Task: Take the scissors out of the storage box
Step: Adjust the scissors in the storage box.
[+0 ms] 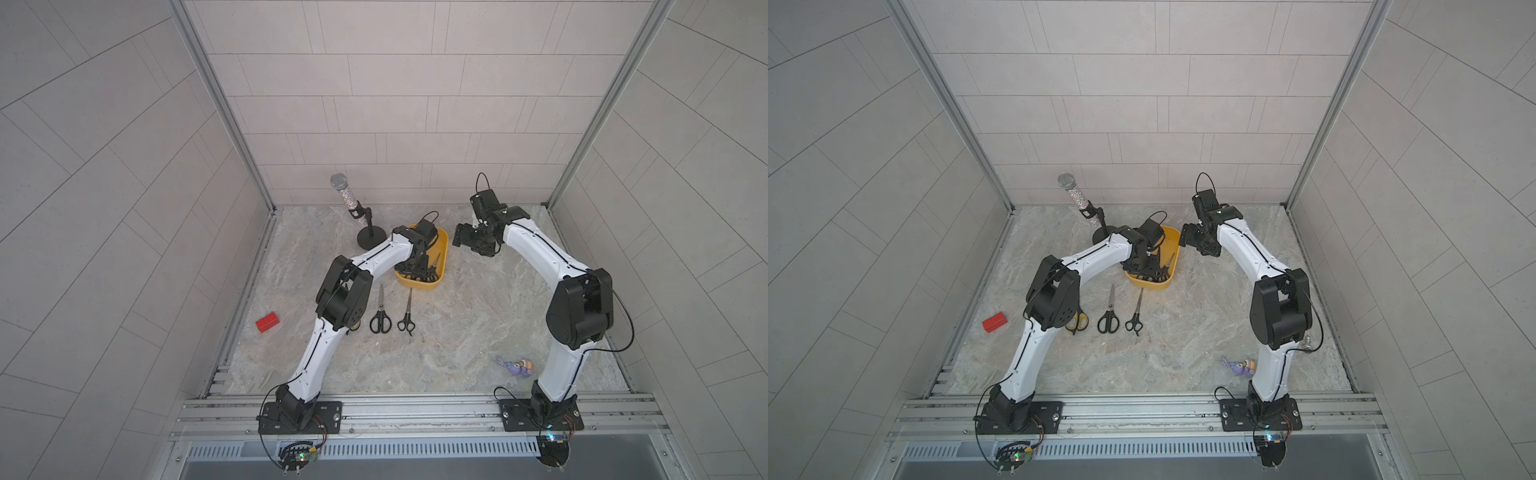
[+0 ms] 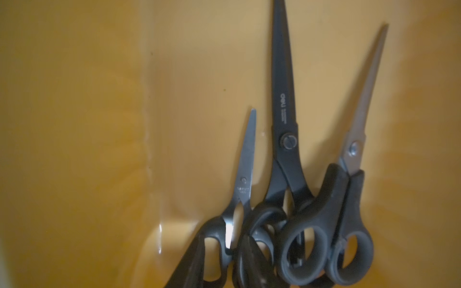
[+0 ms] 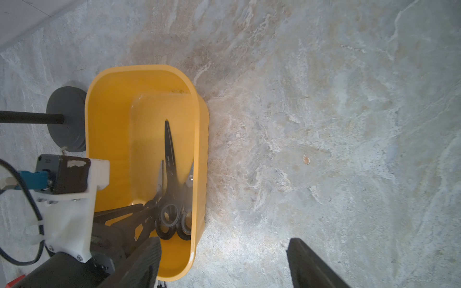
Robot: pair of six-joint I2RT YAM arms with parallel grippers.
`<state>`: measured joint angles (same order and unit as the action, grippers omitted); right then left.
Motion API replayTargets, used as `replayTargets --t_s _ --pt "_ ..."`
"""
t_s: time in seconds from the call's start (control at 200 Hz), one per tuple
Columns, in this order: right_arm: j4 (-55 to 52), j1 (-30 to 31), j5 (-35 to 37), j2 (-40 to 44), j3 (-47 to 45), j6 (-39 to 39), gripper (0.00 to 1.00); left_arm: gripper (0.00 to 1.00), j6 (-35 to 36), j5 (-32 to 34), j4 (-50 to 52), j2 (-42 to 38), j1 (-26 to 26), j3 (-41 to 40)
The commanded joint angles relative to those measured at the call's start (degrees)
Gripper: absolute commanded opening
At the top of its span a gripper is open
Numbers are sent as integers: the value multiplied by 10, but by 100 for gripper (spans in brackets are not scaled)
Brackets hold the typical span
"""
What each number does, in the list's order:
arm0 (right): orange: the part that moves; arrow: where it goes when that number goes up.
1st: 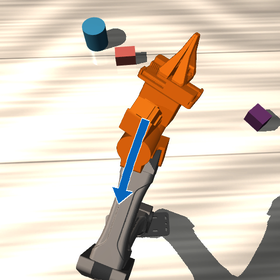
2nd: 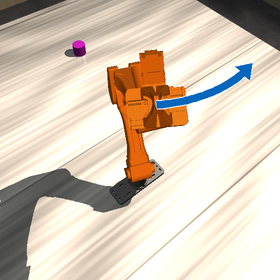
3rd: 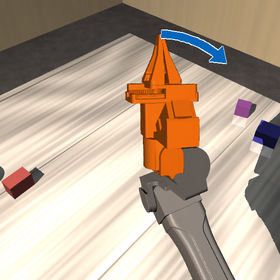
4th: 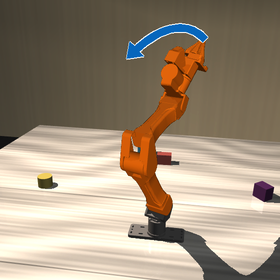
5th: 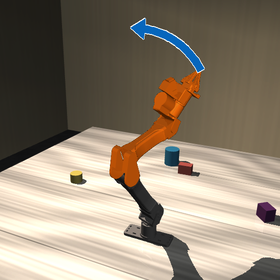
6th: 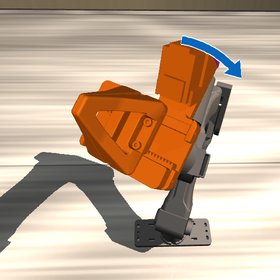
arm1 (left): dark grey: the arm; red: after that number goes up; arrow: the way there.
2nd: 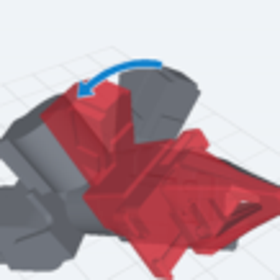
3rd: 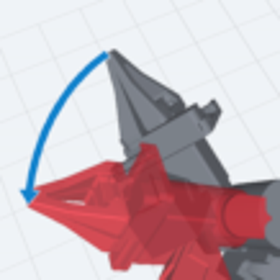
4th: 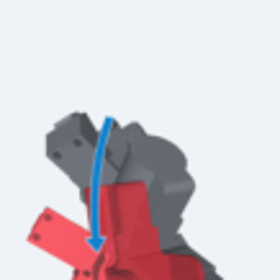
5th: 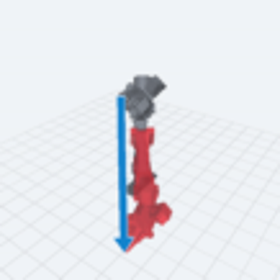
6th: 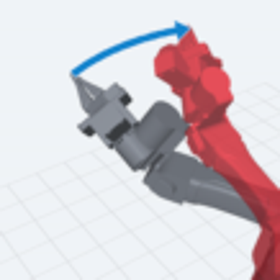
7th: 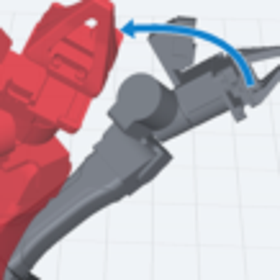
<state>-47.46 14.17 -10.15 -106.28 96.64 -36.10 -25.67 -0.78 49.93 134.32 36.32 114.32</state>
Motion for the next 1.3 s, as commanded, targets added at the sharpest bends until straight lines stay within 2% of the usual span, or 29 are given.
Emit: replayTargets --t_s 0.0,0.255,0.545,0.665,0.936,1.156,1.296 --pt "-15 -3 4 -6 15 1 85 32 16 -20 24 20 -5 15" --pt "-18 -3 5 -4 13 2 85 31 4 -7 26 56 -8 49" --pt "-26 -3 6 -5 16 6 85 31 5 30 55 108 -26 161" --pt "-31 -3 5 -7 19 10 85 30 7 26 54 99 -41 160" --pt "-36 -6 14 -6 19 17 85 30 44 -2 47 30 -34 160" --pt "-39 -23 6 2 18 16 85 30 58 -37 47 50 -13 195" --pt "-43 -35 4 9 18 16 85 30 65 -21 55 66 -1 203"
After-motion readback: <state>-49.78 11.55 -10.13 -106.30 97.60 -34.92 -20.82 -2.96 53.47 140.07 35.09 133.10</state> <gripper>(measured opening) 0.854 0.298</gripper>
